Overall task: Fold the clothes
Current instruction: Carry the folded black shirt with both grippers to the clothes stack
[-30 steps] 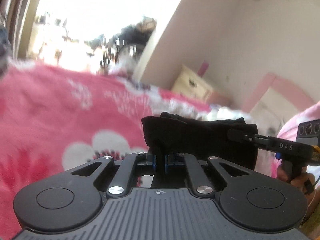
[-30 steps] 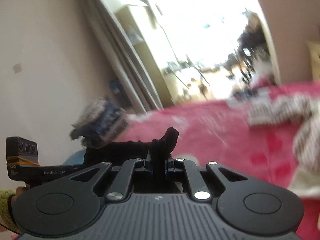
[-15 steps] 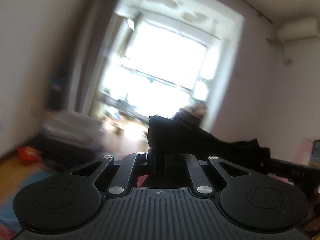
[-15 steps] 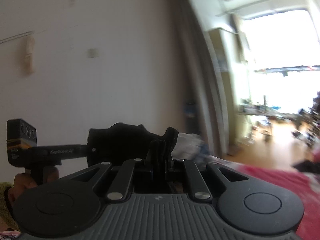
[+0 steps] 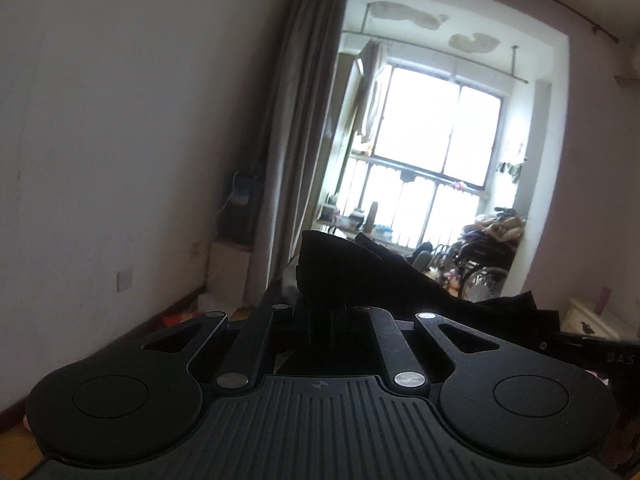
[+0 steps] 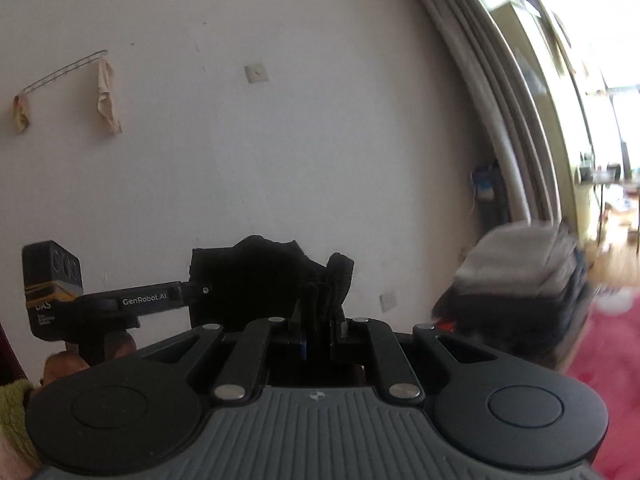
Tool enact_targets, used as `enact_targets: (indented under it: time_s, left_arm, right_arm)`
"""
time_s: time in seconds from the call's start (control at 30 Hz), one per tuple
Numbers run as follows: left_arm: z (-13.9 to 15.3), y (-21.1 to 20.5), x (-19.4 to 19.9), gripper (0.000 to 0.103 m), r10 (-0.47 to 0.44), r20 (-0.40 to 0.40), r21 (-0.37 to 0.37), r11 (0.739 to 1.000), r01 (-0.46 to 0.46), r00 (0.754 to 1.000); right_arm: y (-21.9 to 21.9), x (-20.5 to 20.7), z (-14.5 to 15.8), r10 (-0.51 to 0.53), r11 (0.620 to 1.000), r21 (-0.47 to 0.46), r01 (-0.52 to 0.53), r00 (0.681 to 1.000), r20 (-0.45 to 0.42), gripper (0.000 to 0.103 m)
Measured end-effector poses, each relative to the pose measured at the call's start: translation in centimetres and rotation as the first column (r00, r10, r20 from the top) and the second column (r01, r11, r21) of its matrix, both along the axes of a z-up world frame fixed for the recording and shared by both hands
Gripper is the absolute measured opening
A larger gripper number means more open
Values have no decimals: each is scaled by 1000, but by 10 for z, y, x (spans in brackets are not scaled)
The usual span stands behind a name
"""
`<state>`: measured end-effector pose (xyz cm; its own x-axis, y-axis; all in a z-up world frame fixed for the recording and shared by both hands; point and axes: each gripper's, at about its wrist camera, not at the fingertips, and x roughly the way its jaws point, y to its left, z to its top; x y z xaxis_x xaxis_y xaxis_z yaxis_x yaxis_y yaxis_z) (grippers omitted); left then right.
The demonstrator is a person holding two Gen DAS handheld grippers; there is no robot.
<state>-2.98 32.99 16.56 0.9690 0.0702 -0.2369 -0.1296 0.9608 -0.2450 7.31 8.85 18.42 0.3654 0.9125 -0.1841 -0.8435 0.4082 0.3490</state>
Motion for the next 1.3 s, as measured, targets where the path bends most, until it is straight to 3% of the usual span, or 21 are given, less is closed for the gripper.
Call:
enact_targets:
  time_s: [0.27, 0.43, 0.7, 0.9, 1.1, 1.23, 1.3]
  left_arm:
    - [-31, 27, 39, 6, -79, -66, -88, 993, 73, 995]
    - [-50, 38, 87, 6, -147, -99, -132, 982, 133, 984]
    - [-100, 49, 157, 6, -207, -219, -122, 975, 184, 953]
    - [-144, 52, 205, 6, -208, -334, -143, 975, 169, 919]
    - [-163, 60, 221, 6, -206, -399, -180, 973, 144, 894]
    - [-162, 69, 224, 6, -223, -394, -223, 964, 143, 892]
    - [-167, 71, 229, 9, -233, -429, -226, 963, 147, 873]
  right_arm:
    - [22, 32, -48, -89, 995, -54, 84, 992, -87, 10]
    - [22, 68, -68, -173, 984, -74, 163, 973, -155, 10]
    - [22, 133, -113, -279, 960, -108, 259, 926, -256, 10]
    - [20, 182, -156, -354, 935, -155, 319, 862, -361, 10]
    - [27, 214, -193, -375, 925, -221, 308, 828, -418, 10]
    - [25, 222, -201, -370, 929, -196, 314, 816, -444, 10]
    - [25, 227, -207, -365, 931, -190, 311, 808, -463, 10]
